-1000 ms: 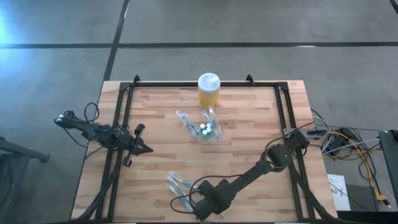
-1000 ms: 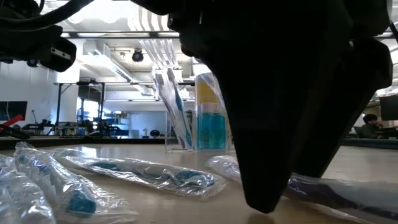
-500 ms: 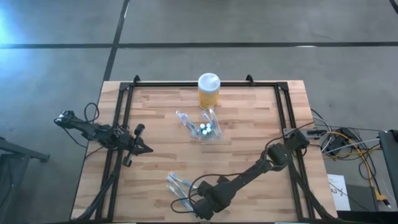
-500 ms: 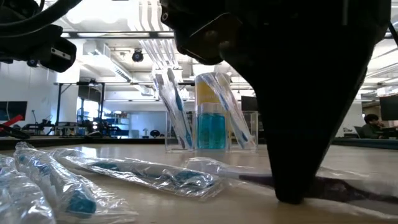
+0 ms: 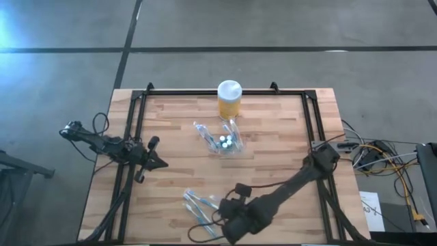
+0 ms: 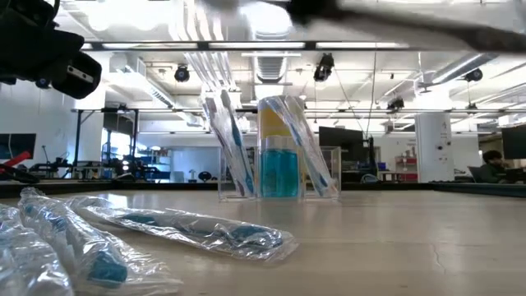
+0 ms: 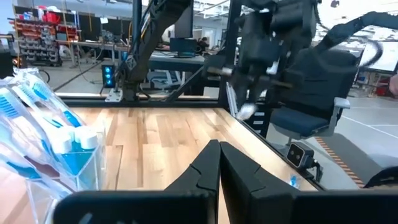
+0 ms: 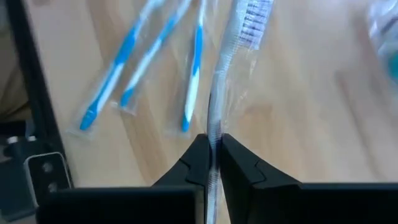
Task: Pick & Place toothbrushing station
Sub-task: Put the purple toothbrush into the transparent organizer
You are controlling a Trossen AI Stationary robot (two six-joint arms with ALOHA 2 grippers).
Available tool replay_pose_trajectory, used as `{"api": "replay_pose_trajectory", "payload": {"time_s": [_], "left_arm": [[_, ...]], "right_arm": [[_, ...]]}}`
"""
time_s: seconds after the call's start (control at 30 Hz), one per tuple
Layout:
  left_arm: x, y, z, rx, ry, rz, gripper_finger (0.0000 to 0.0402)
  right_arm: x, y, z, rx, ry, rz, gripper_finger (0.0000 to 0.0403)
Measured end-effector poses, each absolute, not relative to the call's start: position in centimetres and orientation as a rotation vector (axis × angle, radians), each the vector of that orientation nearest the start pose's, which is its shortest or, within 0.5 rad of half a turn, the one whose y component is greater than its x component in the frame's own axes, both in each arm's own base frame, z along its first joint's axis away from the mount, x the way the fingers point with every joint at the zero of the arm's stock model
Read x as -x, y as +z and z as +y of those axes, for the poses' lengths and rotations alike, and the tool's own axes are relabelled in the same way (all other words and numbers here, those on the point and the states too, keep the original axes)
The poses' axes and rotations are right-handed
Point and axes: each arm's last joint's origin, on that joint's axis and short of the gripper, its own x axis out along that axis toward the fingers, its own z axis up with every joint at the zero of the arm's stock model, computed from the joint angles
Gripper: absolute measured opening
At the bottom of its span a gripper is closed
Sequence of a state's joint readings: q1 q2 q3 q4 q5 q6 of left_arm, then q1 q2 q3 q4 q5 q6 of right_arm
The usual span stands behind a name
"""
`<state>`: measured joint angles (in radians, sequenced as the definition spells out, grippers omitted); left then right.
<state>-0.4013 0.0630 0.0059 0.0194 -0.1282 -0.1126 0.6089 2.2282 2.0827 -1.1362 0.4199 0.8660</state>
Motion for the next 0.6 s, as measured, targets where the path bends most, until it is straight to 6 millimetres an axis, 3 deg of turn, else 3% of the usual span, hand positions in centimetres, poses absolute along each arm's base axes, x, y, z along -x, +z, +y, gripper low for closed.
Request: {"api": "replay_pose_trajectory", "payload": {"time_s": [0.23, 0.5, 0.6], "left_arm": [[-9.3, 17.0, -3.5, 0.165, -0.262, 0.035, 0.0012], [-9.4, 17.3, -3.4, 0.167, -0.217, 0.013, 0.0012], [-9.4, 17.0, -3.4, 0.164, -0.217, 0.021, 0.0012]], "right_arm": [[-35.7, 30.7, 24.7, 0.046, -0.251, 0.856, 0.0016], [-33.6, 35.1, 23.0, 0.147, -0.087, 0.7, 0.0016], [-33.3, 35.2, 22.3, 0.155, 0.021, 0.616, 0.0015]]}}
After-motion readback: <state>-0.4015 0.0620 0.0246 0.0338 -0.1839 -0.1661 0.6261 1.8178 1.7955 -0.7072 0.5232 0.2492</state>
